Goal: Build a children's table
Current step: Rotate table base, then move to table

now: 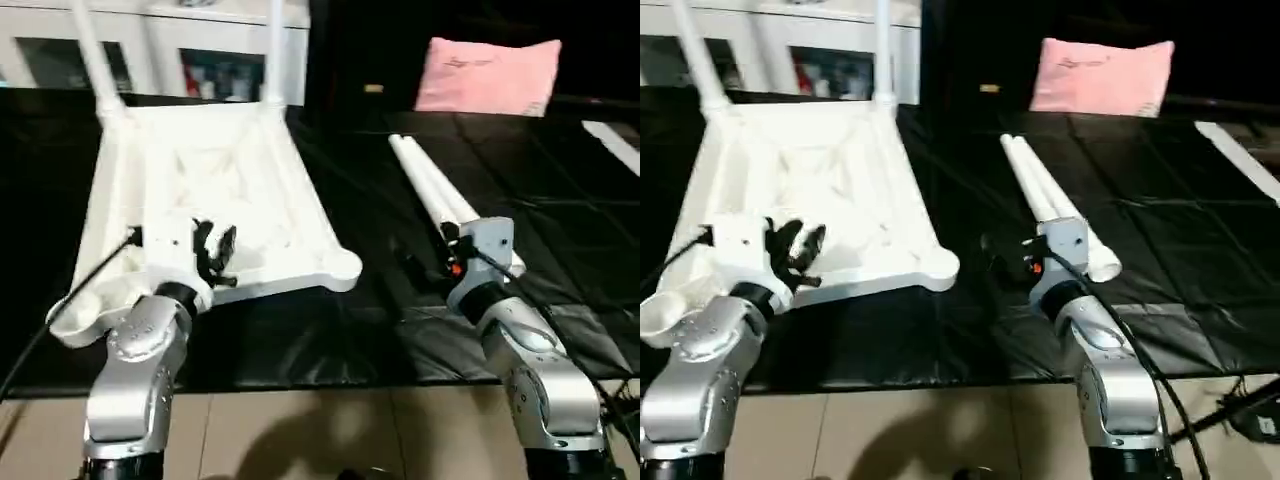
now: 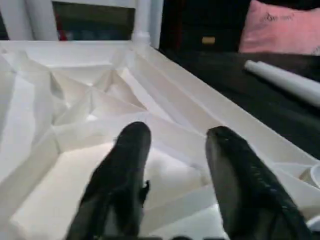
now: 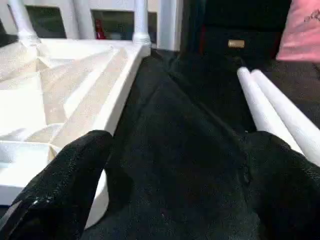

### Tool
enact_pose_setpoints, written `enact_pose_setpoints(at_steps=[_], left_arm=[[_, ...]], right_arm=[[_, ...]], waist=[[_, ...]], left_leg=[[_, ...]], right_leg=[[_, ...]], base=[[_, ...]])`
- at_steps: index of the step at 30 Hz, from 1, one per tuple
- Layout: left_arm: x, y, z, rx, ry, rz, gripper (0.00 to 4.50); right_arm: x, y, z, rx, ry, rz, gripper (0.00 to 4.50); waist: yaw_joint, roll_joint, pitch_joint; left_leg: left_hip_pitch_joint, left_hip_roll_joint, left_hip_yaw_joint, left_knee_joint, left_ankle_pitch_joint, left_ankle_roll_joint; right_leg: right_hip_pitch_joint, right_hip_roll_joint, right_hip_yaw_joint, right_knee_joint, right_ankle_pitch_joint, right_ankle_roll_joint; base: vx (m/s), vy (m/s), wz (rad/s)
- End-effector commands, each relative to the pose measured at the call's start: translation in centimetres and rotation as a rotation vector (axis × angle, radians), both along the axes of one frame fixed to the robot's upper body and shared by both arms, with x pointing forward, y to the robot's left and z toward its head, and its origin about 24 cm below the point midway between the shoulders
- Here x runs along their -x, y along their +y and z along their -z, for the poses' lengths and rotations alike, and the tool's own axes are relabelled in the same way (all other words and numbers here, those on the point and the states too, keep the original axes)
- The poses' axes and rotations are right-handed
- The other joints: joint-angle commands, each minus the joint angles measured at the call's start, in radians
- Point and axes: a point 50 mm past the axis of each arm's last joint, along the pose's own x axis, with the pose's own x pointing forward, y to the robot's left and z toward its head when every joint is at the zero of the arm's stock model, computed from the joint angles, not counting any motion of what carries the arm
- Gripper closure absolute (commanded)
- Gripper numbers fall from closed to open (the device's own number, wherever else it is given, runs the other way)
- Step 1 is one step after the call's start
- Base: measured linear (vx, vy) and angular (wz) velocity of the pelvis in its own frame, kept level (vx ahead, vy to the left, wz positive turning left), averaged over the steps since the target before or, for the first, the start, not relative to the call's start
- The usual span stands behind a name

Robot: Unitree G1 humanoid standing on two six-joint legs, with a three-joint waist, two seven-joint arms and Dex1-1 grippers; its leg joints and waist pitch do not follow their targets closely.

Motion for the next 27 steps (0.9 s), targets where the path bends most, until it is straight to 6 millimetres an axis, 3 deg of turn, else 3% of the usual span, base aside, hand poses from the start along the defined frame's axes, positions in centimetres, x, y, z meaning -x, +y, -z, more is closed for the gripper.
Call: enact_pose_setpoints(at_steps=[1, 2, 9, 13, 17, 18, 20, 21, 26, 27], left_arm=[[0.2, -0.1, 0.1, 0.007, 0.000, -0.007, 2.20], [0.3, 0.0, 0.1, 0.011, 0.001, -0.008, 1.99], [0.2, -0.3, -0.1, -0.019, -0.022, -0.036, 1.57], [0.2, -0.4, -0.2, -0.025, -0.029, -0.037, 1.27], [0.1, -0.3, -0.1, -0.051, -0.018, -0.016, 1.27], [0.1, -0.2, 0.0, -0.059, -0.014, -0.023, 1.27], [0.2, -0.1, 0.0, -0.061, -0.021, -0.036, 1.27], [0.2, 0.1, -0.1, -0.062, -0.023, -0.045, 1.27], [0.3, 0.5, -0.1, -0.042, -0.013, -0.056, 1.27], [0.4, 0.5, -0.1, -0.033, -0.009, -0.058, 1.27]], right_arm=[[0.1, -0.4, -0.4, -0.015, -0.009, 0.022, 0.00], [0.1, -0.4, -0.5, -0.006, -0.019, 0.020, 0.00], [0.1, -0.7, -0.7, 0.037, -0.066, 0.052, 0.00], [0.2, -1.4, -0.3, 0.085, -0.046, 0.139, 0.00], [0.2, -1.4, 0.2, 0.160, 0.000, 0.134, 0.00], [0.1, -1.2, 0.1, 0.161, -0.037, 0.115, 0.00], [0.1, -0.8, -0.4, 0.141, -0.106, 0.095, 0.00], [0.1, -0.9, -0.2, 0.146, -0.084, 0.094, 0.00], [0.2, -0.9, 0.4, 0.143, 0.005, 0.056, 0.00], [0.3, -0.8, 0.4, 0.132, 0.005, 0.045, 0.00]], waist=[[0.001, 0.008, -0.060], [-0.001, 0.002, -0.060], [-0.005, 0.014, -0.060], [-0.006, 0.017, -0.058], [-0.006, 0.010, -0.059], [-0.008, 0.004, -0.058], [-0.008, 0.005, -0.058], [-0.007, 0.000, -0.057], [-0.009, -0.003, -0.059], [-0.015, 0.010, -0.064]], left_leg=[[-0.014, -0.022, 0.018, -0.066, -0.213, 0.045], [-0.014, -0.022, 0.019, -0.064, -0.210, 0.048], [-0.012, -0.020, 0.020, -0.065, -0.189, 0.045], [-0.010, -0.022, 0.020, -0.065, -0.214, 0.037], [-0.010, -0.025, 0.019, -0.064, -0.225, 0.036], [-0.012, -0.025, 0.020, -0.063, -0.226, 0.040], [-0.013, -0.024, 0.020, -0.062, -0.229, 0.044], [-0.011, -0.024, 0.021, -0.061, -0.227, 0.046], [-0.011, -0.022, 0.019, -0.063, -0.212, 0.046], [0.036, -0.020, 0.064, -0.026, -0.231, 0.011]], right_leg=[[0.062, -0.036, 0.037, -0.085, -0.392, 0.005], [0.061, -0.036, 0.038, -0.085, -0.388, 0.002], [0.064, -0.034, 0.045, -0.076, -0.317, -0.034], [0.063, -0.033, 0.045, -0.082, -0.351, -0.022], [0.063, -0.032, 0.043, -0.084, -0.391, -0.001], [0.061, -0.031, 0.043, -0.086, -0.398, 0.005], [0.060, -0.034, 0.042, -0.088, -0.420, 0.013], [0.058, -0.034, 0.041, -0.088, -0.433, 0.017], [0.060, -0.031, 0.044, -0.082, -0.389, 0.005], [0.001, 0.015, 0.075, -0.120, -0.433, 0.030]], base=[[0.000, 0.000, 0.00], [0.000, 0.000, 0.00], [0.000, 0.000, 0.00], [0.000, 0.000, 0.00], [0.000, 0.000, 0.00], [0.000, 0.000, 0.00], [0.000, 0.000, 0.00], [0.000, 0.000, 0.00], [0.000, 0.000, 0.00], [0.000, 0.000, 0.00]])
